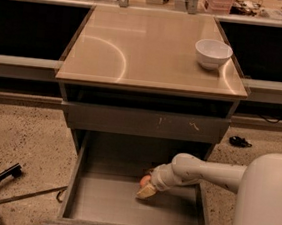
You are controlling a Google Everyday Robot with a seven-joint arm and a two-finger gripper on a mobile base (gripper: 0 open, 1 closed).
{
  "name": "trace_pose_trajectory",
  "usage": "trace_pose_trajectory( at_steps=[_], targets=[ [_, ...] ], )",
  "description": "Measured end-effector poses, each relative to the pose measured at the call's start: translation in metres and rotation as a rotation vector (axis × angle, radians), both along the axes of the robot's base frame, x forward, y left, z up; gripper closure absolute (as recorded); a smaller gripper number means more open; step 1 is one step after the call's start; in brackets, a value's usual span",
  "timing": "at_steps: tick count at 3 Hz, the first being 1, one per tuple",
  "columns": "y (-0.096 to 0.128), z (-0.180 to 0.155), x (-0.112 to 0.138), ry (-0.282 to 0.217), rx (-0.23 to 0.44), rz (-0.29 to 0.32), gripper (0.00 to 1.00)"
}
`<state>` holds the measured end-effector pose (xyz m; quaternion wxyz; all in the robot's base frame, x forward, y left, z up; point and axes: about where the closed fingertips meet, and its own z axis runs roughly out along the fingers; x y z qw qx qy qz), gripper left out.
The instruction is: Pick apple from middle drawer and place on counter
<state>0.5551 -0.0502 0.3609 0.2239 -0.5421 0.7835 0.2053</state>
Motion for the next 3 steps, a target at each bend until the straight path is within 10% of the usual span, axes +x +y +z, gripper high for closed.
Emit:
trace_pose_trajectory(
  at_steps=[1, 3],
  targets=[
    [-0.002, 0.009, 0.002, 0.022, 0.037, -0.003, 0.89],
    [-0.015, 0.135, 0.022, -0.009, 0.250, 0.060, 1.00]
  ],
)
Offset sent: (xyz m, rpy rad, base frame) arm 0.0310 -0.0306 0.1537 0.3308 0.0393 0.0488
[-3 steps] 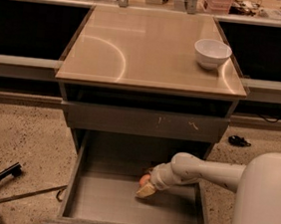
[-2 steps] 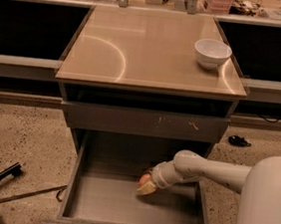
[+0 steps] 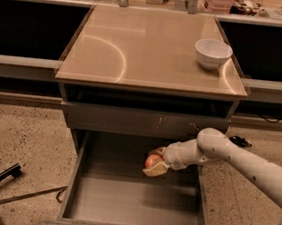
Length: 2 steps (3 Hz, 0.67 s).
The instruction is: Pick apple from middle drawer and place on counter
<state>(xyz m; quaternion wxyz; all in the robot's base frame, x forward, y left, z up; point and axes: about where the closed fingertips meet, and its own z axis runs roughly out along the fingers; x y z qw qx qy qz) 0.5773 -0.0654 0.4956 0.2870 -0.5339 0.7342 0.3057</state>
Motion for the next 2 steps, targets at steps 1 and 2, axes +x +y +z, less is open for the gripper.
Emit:
trace_pose_trajectory(
  at_steps=[1, 2],
  targets=[
    [-0.002, 0.064, -0.020, -0.039, 0.071, 0.080, 1.00],
    [0.000, 0.120, -0.047, -0.093, 0.115, 0.160, 1.00]
  ],
)
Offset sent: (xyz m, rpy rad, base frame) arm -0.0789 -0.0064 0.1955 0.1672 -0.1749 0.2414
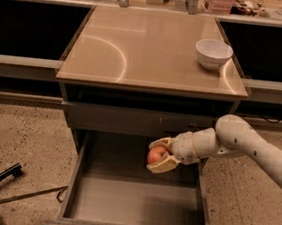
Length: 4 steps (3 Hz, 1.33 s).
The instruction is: Pick apple from middle drawer and place on counter
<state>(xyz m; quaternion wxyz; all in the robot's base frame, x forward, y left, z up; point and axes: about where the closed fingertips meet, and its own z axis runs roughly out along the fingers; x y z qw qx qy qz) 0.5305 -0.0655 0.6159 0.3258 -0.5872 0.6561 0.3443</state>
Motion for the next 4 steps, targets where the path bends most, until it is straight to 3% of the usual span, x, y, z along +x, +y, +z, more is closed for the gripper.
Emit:
trace_pose_trajectory(
  at_steps=[2, 3, 4],
  targets=[
    [0.001, 0.016, 0.002, -0.006, -0.023, 0.001, 1.00],
    [0.003, 0.084, 0.009, -0.059, -0.063, 0.028, 1.00],
    [0.001, 0.175, 0.017, -0.146, -0.043, 0.084, 1.00]
  ],
)
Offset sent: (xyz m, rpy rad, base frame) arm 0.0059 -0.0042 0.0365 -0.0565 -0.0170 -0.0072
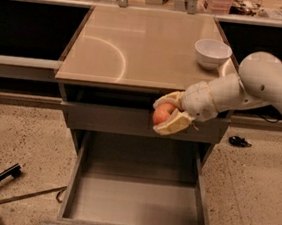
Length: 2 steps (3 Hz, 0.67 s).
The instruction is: Pick apple from middle drawer and place on counter
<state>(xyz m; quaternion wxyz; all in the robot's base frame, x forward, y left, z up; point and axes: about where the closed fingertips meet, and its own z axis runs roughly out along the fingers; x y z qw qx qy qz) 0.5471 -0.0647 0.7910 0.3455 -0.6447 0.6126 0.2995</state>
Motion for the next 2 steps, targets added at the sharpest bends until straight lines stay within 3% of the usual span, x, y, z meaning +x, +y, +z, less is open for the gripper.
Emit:
trace_pose_trajectory(
  at_steps=[1, 2],
  targets=[
    [-0.011, 0.070, 0.010, -0.067, 0.063, 0.047, 1.00],
    [-0.015, 0.085, 0.015, -0.097, 0.072, 0.041, 1.00]
  ],
)
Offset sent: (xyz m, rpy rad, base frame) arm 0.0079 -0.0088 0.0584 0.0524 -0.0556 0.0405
